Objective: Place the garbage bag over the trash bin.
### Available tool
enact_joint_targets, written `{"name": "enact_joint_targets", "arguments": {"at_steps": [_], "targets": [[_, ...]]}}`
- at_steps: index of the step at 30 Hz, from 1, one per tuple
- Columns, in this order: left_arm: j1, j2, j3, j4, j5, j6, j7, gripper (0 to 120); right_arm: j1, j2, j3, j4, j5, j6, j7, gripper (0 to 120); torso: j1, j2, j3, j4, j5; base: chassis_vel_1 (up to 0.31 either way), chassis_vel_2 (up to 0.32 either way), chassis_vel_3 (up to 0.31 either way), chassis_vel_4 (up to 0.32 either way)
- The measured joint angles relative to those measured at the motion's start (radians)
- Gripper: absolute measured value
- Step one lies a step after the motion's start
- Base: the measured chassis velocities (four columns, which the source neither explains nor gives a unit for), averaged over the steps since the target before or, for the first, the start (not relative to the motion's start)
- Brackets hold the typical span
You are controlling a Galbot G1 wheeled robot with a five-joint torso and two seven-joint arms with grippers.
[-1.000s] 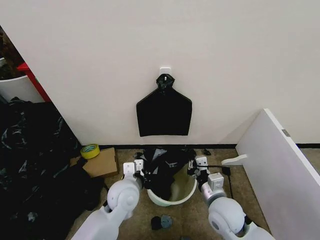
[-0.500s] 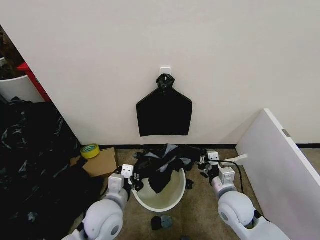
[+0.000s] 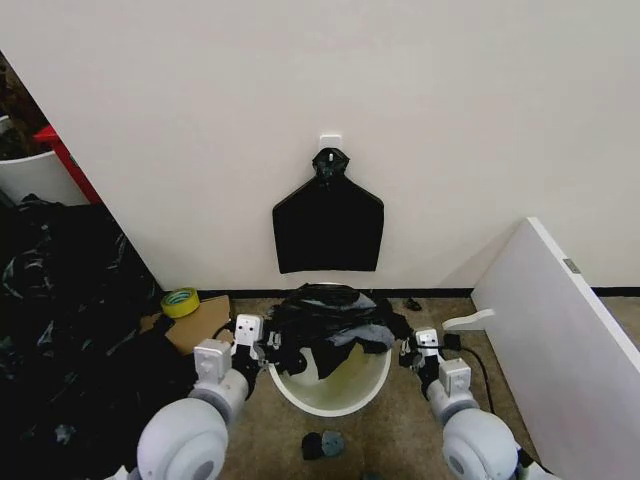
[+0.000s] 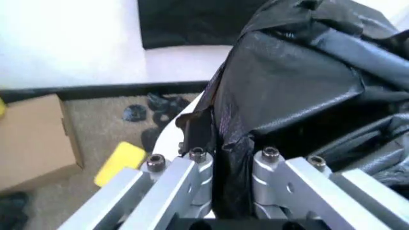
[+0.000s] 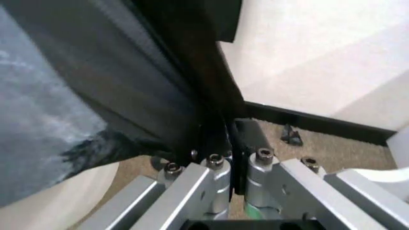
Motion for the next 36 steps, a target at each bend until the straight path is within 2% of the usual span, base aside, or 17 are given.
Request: {"name": "enact_joint_targets", "arguments": {"at_steps": [3, 6, 7, 8, 10, 12, 14, 16, 19, 22, 24, 30, 33, 36], "targets": [[0.001, 0.0, -0.007, -0.01, -0.023, 0.021, -0.003, 5, -0.003, 0.004, 0.011, -0.018, -0.03, 0.039, -0.033, 0, 0.0, 0.0, 0.0, 0.0, 0.0001, 0.0, 0.0, 0.0, 0.0], [0.004, -0.006, 0.007, -0.005, -0.009, 0.018, -0.003, 5, -0.004, 0.01, 0.042, -0.051, -0.1, 0.183, -0.08, 0, 0.0, 0.0, 0.0, 0.0001, 0.0001, 0.0, 0.0, 0.0, 0.0], [0.005, -0.009, 0.013, 0.003, 0.004, 0.01, -0.002, 5, -0.004, 0.011, 0.055, -0.06, -0.129, 0.238, -0.091, 4, 0.0, 0.0, 0.0, 0.0001, 0.0, 0.0, 0.0, 0.0, 0.0], [0.005, -0.009, 0.013, 0.003, 0.004, 0.01, -0.002, 5, -0.004, 0.011, 0.055, -0.06, -0.129, 0.238, -0.091, 4, 0.0, 0.0, 0.0, 0.0001, 0.0, 0.0, 0.0, 0.0, 0.0], [0.005, -0.016, 0.02, 0.024, 0.034, -0.008, 0.007, 5, -0.008, 0.008, 0.085, -0.073, -0.214, 0.336, -0.108, 14, 0.0, 0.0, 0.0, 0.0, 0.0, 0.0, 0.0, 0.0, 0.0], [0.001, -0.015, 0.022, 0.042, 0.058, -0.019, 0.016, 5, -0.016, 0.0, 0.112, -0.077, -0.297, 0.392, -0.111, 22, 0.0, 0.0, 0.0, 0.0001, -0.0002, 0.0, 0.0, 0.0, 0.0], [-0.001, -0.011, 0.024, 0.052, 0.077, -0.027, 0.025, 5, -0.02, -0.004, 0.122, -0.077, -0.328, 0.408, -0.109, 25, 0.0, 0.0, 0.0, 0.0001, -0.0001, 0.0, 0.0, 0.0, 0.0], [-0.003, 0.004, 0.025, 0.081, 0.14, -0.059, 0.059, 5, -0.031, -0.017, 0.131, -0.064, -0.387, 0.421, -0.094, 35, 0.0, 0.0, 0.0, -0.0003, -0.0001, 0.0, 0.0, 0.0, 0.0], [0.002, 0.023, 0.023, 0.1, 0.201, -0.086, 0.084, 5, -0.039, -0.029, 0.126, -0.045, -0.435, 0.436, -0.086, 47, 0.0, 0.0, 0.0, 0.0002, 0.0, 0.0, 0.0, 0.0, 0.0], [0.002, 0.032, 0.027, 0.111, 0.235, -0.1, 0.102, 5, -0.045, -0.029, 0.123, -0.038, -0.505, 0.461, -0.089, 58, 0.0, 0.0, 0.0, 0.0001, -0.0001, 0.0, 0.0, 0.0, 0.0], [0.002, 0.032, 0.029, 0.115, 0.245, -0.107, 0.107, 5, -0.045, -0.029, 0.122, -0.038, -0.527, 0.474, -0.093, 62, 0.0, 0.0, 0.0, -0.0001, -0.0001, 0.0, 0.0, 0.0, 0.0], [0.015, 0.026, 0.044, 0.126, 0.291, -0.123, 0.126, 5, -0.018, -0.029, 0.123, -0.061, -0.645, 0.631, -0.209, 86, 0.0, 0.0, 0.0, -0.0001, -0.0002, 0.0, 0.0, 0.0, 0.0], [0.039, 0.021, 0.047, 0.121, 0.336, -0.131, 0.138, 5, 0.008, -0.035, 0.117, -0.064, -0.731, 0.67, -0.268, 98, 0.0, 0.0, 0.0, 0.0003, 0.0, 0.0, 0.0, 0.0, 0.0], [0.049, 0.021, 0.052, 0.117, 0.354, -0.136, 0.143, 5, 0.017, -0.042, 0.115, -0.058, -0.76, 0.673, -0.321, 100, 0.0, 0.0, 0.0, 0.0003, 0.0, 0.0, 0.0, 0.0, 0.0]]}}
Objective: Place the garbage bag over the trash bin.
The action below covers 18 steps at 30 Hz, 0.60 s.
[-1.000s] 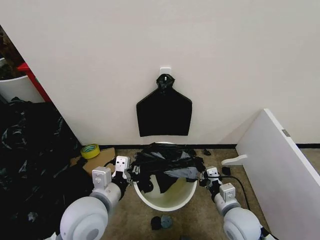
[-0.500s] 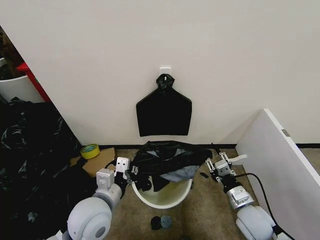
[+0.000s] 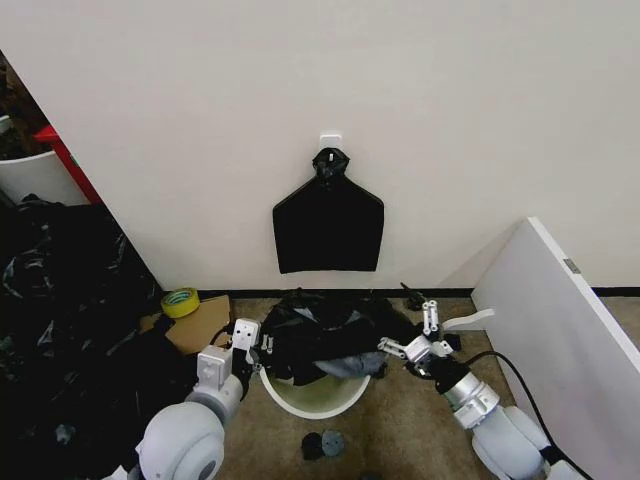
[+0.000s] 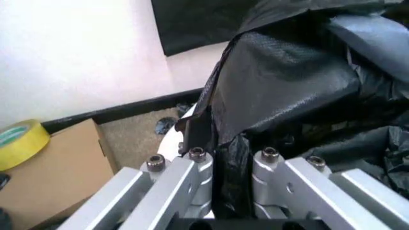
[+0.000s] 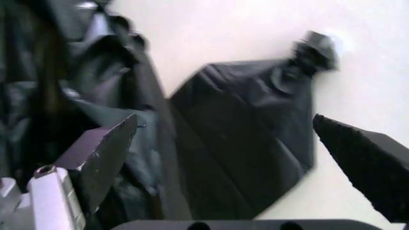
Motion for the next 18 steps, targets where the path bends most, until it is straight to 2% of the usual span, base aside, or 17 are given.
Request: {"name": "enact_joint_targets", "arguments": {"at_steps": [3, 7, 11, 13, 18], "targets": [[0.008, -0.001, 0.007, -0.004, 0.013, -0.006, 0.003, 5, 0.009, -0.006, -0.002, 0.008, -0.007, -0.005, -0.066, 98, 0.0, 0.0, 0.0, -0.0004, -0.0001, 0.0, 0.0, 0.0, 0.0], [0.012, -0.002, 0.009, -0.007, 0.016, -0.009, 0.004, 5, 0.015, -0.007, -0.002, 0.011, -0.006, -0.007, -0.129, 88, 0.0, 0.0, 0.0, -0.0003, -0.0001, 0.0, 0.0, 0.0, 0.0], [0.013, -0.003, 0.01, -0.013, 0.016, -0.01, 0.003, 5, 0.024, -0.007, -0.002, 0.014, -0.008, -0.013, -0.182, 72, 0.0, 0.0, 0.0, -0.0004, -0.0001, 0.0, 0.0, 0.0, 0.0], [0.013, -0.003, 0.01, -0.013, 0.016, -0.01, 0.003, 5, 0.025, -0.007, -0.001, 0.014, -0.008, -0.014, -0.187, 70, 0.0, 0.0, 0.0, -0.0003, 0.0, 0.0, 0.0, 0.0, 0.0], [0.011, -0.002, 0.01, -0.014, 0.012, -0.009, 0.001, 5, 0.031, -0.01, 0.009, 0.021, -0.006, -0.018, -0.233, 45, 0.0, 0.0, 0.0, -0.0003, 0.0, 0.0, 0.0, 0.0, 0.0]]}}
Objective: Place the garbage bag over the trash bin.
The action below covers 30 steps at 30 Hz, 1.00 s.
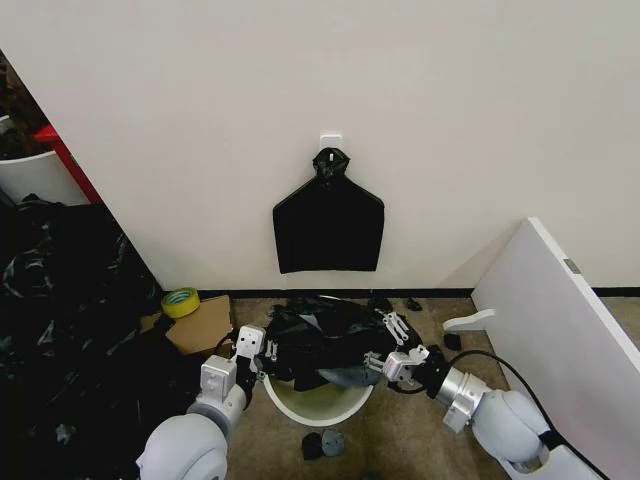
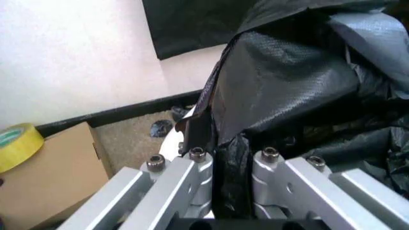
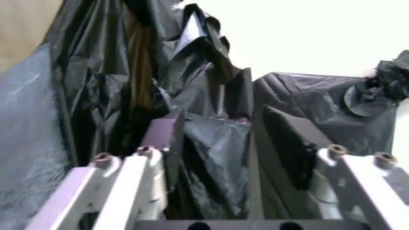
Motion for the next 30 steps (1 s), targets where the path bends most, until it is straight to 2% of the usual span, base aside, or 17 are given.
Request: {"name": "enact_joint_targets", "arguments": {"at_steps": [1, 4, 7, 15, 19, 20, 22, 25, 29, 30], "targets": [[0.0, 0.0, 0.0, 0.0, 0.0, 0.0, 0.0, 5, 0.0, 0.0, 0.0, 0.0, 0.0, 0.0, 0.0, 45, 0.0, 0.0, 0.0, 0.0, 0.0, 0.0, 0.0, 0.0, 0.0], [-0.002, -0.001, 0.001, 0.004, -0.002, 0.001, -0.001, 5, 0.0, -0.005, 0.012, 0.004, -0.005, 0.0, -0.049, 33, 0.0, 0.0, 0.0, 0.0, 0.0, 0.0, 0.0, 0.0, 0.0], [-0.002, 0.0, 0.001, 0.006, -0.004, 0.004, -0.001, 5, 0.003, -0.006, 0.029, 0.005, -0.015, 0.009, -0.11, 32, 0.0, 0.0, 0.0, 0.0, 0.0, 0.0, 0.0, 0.0, 0.0], [0.011, 0.0, -0.002, 0.001, -0.005, 0.005, -0.002, 5, 0.005, -0.007, 0.03, 0.006, -0.025, 0.009, -0.119, 62, 0.0, 0.0, 0.0, 0.0, 0.0, 0.0, 0.0, 0.0, 0.0], [0.014, 0.001, -0.005, -0.001, -0.005, 0.005, -0.003, 5, 0.006, -0.01, 0.034, 0.006, -0.025, 0.009, -0.127, 70, 0.0, 0.0, 0.0, 0.0, 0.0, 0.0, 0.0, 0.0, 0.0], [0.016, 0.002, -0.008, -0.003, -0.005, 0.005, -0.003, 5, 0.008, -0.014, 0.039, 0.008, -0.024, 0.009, -0.141, 80, 0.0, 0.0, 0.0, 0.0, 0.0, 0.0, 0.0, 0.0, 0.0], [0.019, 0.002, -0.008, -0.007, -0.005, 0.005, -0.004, 5, 0.012, -0.017, 0.043, 0.01, -0.019, 0.009, -0.154, 85, 0.0, 0.0, 0.0, 0.0, -0.0001, 0.0, 0.0, 0.0, 0.0], [0.023, 0.001, -0.008, -0.009, -0.005, 0.005, -0.004, 5, 0.015, -0.017, 0.043, 0.01, -0.012, 0.008, -0.156, 84, 0.0, 0.0, 0.0, 0.0, 0.0, 0.0, 0.0, 0.0, 0.0], [0.028, -0.003, -0.006, -0.013, -0.004, 0.005, -0.005, 5, 0.018, -0.009, 0.031, 0.011, 0.002, -0.002, -0.152, 70, 0.0, 0.0, 0.0, 0.0, 0.0, 0.0, 0.0, 0.0, 0.0], [0.029, -0.004, -0.005, -0.016, -0.004, 0.005, -0.005, 5, 0.018, -0.005, 0.025, 0.011, 0.003, -0.005, -0.149, 64, 0.0, 0.0, 0.0, 0.0, -0.0001, 0.0, 0.0, 0.0, 0.0]]}}
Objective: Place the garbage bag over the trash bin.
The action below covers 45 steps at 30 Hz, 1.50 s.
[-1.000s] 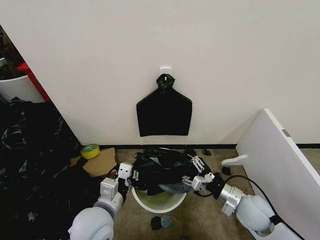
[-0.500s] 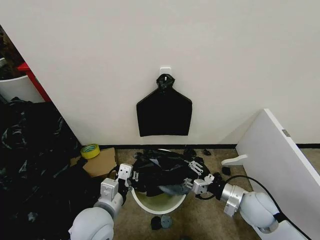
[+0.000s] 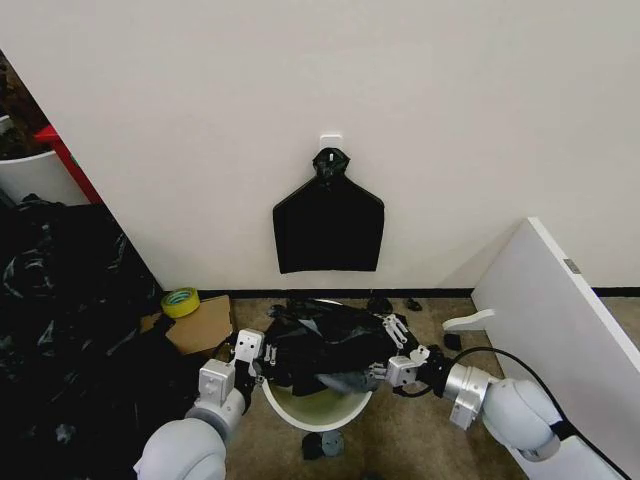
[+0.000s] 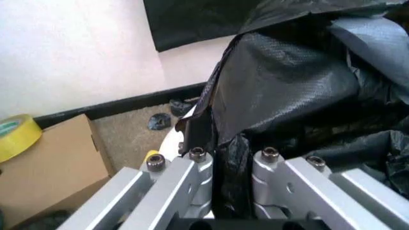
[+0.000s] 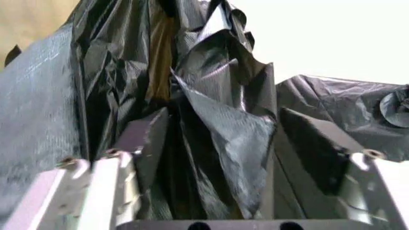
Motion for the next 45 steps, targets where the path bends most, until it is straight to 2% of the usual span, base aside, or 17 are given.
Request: {"name": "enact_joint_targets", "arguments": {"at_steps": [5, 6, 9, 11, 17, 27, 33, 39, 45], "targets": [[0.002, 0.0, 0.001, -0.005, 0.0, 0.0, 0.0, 5, 0.006, 0.004, -0.008, -0.002, 0.011, -0.001, 0.004, 50, 0.0, 0.0, 0.0, 0.0, 0.0, 0.0, 0.0, 0.0, 0.0], [0.002, 0.0, 0.001, -0.005, 0.0, 0.0, 0.0, 5, 0.008, 0.004, -0.011, -0.003, 0.019, -0.002, 0.006, 43, 0.0, 0.0, 0.0, 0.0, 0.0, 0.0, 0.0, 0.0, 0.0], [-0.001, -0.001, 0.005, 0.002, 0.0, 0.001, 0.0, 5, 0.014, 0.003, -0.022, -0.003, 0.05, -0.01, 0.02, 32, 0.0, 0.0, 0.0, 0.0, 0.0, 0.0, 0.0, 0.0, 0.0], [-0.001, -0.002, 0.007, 0.006, 0.001, 0.001, 0.0, 5, 0.015, 0.003, -0.025, -0.003, 0.061, -0.013, 0.023, 29, 0.0, 0.0, 0.0, 0.0, 0.0, 0.0, 0.0, 0.0, 0.0], [-0.001, -0.005, 0.02, 0.024, 0.015, 0.001, 0.001, 5, 0.015, -0.003, -0.051, 0.004, 0.199, -0.056, 0.014, 3, 0.0, 0.0, 0.0, 0.0, 0.0, 0.0, 0.0, 0.0, 0.0], [0.039, 0.006, 0.037, 0.029, 0.114, -0.048, 0.042, 5, 0.051, -0.007, -0.061, -0.03, 0.352, -0.174, 0.073, 0, 0.0, 0.0, 0.0, 0.0, 0.0001, 0.0, 0.0, 0.0, 0.0], [0.067, 0.025, 0.035, 0.059, 0.244, -0.186, 0.149, 5, 0.08, -0.01, -0.057, -0.076, 0.421, -0.257, 0.131, 0, 0.0, 0.0, 0.0, 0.0001, 0.0001, 0.0, 0.0, 0.0, 0.0], [0.066, 0.047, 0.015, 0.066, 0.266, -0.272, 0.248, 5, 0.098, 0.001, -0.05, -0.135, 0.452, -0.297, 0.183, 0, 0.0, 0.0, 0.0, -0.0001, 0.0001, 0.0, 0.0, 0.0, 0.0], [0.053, 0.053, -0.007, 0.056, 0.225, -0.283, 0.26, 5, 0.119, 0.009, -0.049, -0.201, 0.474, -0.267, 0.189, 0, 0.0, 0.0, 0.0, 0.0001, 0.0001, 0.0, 0.0, 0.0, 0.0]]}}
